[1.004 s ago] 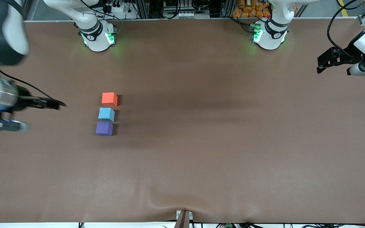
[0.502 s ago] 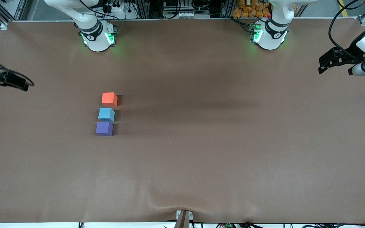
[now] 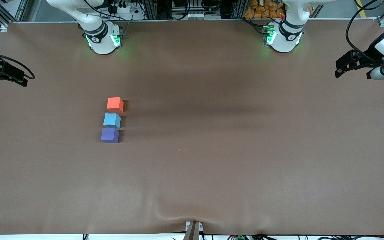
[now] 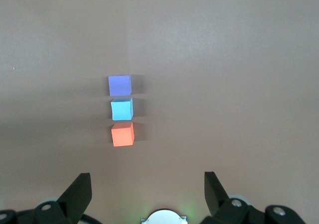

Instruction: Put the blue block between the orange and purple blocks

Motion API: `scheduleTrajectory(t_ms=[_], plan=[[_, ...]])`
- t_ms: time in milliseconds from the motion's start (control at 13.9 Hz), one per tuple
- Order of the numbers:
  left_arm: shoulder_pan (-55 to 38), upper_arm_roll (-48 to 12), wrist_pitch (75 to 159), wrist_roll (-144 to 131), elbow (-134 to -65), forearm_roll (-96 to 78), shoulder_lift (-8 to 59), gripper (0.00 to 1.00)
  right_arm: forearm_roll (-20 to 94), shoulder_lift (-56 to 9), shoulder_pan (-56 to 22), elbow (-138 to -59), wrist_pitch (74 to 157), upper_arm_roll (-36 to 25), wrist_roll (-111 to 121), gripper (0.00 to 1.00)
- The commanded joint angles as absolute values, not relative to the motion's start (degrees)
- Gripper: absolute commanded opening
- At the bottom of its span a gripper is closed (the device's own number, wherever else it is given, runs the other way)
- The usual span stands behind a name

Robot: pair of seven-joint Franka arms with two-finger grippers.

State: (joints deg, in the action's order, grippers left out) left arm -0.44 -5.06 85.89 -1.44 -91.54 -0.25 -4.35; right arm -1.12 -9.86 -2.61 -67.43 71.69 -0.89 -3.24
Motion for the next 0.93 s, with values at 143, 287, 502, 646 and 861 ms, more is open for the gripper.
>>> scheduleTrajectory(t_ms=[143, 287, 502, 646, 861], plan=[[0.3, -5.4, 85.8, -0.4, -91.4, -0.9, -4.7, 1.00, -0.2, 1.6, 0.3, -84.4, 80.9, -0.8, 4.5, 1.00], [0.3, -5.4, 85.8, -0.4, -91.4, -0.9, -4.7, 1.00, -0.2, 1.9, 0.4, -84.8, 80.9, -0.7, 4.5, 1.00], [0.3, -5.4, 85.8, -0.4, -91.4, -0.9, -4.8, 1.00, -0.4, 2.1, 0.3, -84.9, 81.0, -0.7, 4.5, 1.00], [0.3, -5.4, 85.8, -0.4, -91.4, -0.8, -4.8, 1.00, -0.4, 2.2, 0.3, -85.1, 81.0, -0.7, 4.5, 1.00], [0.3, -5.5, 85.9, -0.4, -91.3, -0.7, -4.7, 1.00, -0.5, 2.9, 0.4, -86.0, 81.1, -0.7, 4.4, 1.00]])
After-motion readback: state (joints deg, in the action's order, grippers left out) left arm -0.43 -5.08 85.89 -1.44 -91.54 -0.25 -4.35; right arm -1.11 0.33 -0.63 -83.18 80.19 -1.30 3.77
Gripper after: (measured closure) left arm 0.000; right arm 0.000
